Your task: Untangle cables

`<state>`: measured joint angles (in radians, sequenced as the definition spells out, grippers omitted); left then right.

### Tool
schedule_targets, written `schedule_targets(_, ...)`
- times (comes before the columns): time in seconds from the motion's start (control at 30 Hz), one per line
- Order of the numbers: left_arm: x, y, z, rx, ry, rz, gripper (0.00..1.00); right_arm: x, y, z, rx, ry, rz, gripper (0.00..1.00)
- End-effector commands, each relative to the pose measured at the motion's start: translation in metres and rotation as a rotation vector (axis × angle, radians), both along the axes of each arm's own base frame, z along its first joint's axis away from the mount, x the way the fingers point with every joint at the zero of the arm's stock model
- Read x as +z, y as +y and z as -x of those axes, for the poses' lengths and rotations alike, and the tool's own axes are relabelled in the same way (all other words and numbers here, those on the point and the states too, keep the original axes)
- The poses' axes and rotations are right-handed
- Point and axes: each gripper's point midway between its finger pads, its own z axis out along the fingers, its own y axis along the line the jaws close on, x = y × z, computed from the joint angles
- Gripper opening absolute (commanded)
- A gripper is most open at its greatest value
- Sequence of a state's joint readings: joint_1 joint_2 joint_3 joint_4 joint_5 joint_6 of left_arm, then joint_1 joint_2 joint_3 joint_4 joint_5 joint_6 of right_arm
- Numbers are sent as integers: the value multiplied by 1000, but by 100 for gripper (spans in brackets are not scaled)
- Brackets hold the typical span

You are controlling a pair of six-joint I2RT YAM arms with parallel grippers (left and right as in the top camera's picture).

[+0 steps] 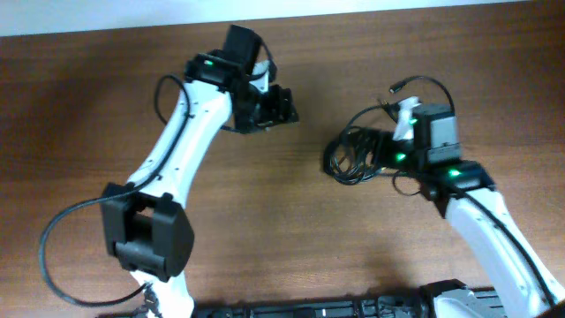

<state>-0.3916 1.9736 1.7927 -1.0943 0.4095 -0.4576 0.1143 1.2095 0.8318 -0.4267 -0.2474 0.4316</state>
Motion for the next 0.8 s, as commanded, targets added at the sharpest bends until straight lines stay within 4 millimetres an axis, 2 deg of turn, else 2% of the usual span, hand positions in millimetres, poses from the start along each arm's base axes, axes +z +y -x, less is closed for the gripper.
schedule_targets(0.0, -51, -27, 20, 235, 276, -29, 63, 77, -16, -10, -69, -169, -126, 97)
schedule_targets(0.03, -69, -42, 33, 247, 349, -48, 60, 87, -28, -8, -99, -196, -130, 97)
schedule_targets(0.07, -81, -55, 42, 235, 394, -47, 57, 86, -34, -8, -115, -193, -128, 97)
schedule_targets(0.13, -101, -84, 59, 169, 446, -21, 53, 79, -37, -7, -127, -164, -126, 97)
schedule_targets(0.2, -119, -105, 71, 117, 447, -30, 53, 69, -37, -7, -129, -126, -125, 97)
schedule_targets(0.23, -124, -111, 75, 102, 447, -34, 51, 65, -37, -6, -130, -111, -125, 97)
schedule_targets(0.33, -144, -120, 92, 66, 465, -85, 28, 52, -37, -5, -133, -58, -124, 97)
schedule_targets(0.4, -163, -119, 99, 56, 464, -142, 0, 46, -37, -3, -134, -30, -124, 97)
schedule_targets(0.47, -167, -110, 91, -16, 386, -179, 0, 42, -32, 2, -118, -1, -139, 97)
schedule_targets(0.5, -164, -99, 81, -47, 344, -201, 0, 38, -31, 6, -116, 20, -140, 96)
schedule_targets(0.57, -142, -39, 46, 25, 239, -394, 0, 29, -31, 12, -119, 72, -139, 96)
schedule_targets(0.6, -110, -3, 21, 39, 141, -483, 0, 20, -26, 14, -103, 113, -159, 96)
schedule_targets(0.67, -67, 18, -5, -27, -2, -479, 0, 11, -12, 13, -54, 153, -196, 96)
schedule_targets(0.7, -47, 31, -15, -3, -62, -497, 0, 2, -1, 13, -22, 185, -206, 96)
schedule_targets(0.73, -15, 47, -25, 49, -135, -483, 0, -8, 12, 14, 13, 223, -209, 96)
schedule_targets(0.77, 7, 51, -27, 49, -179, -438, 0, -20, 31, 16, 70, 264, -214, 96)
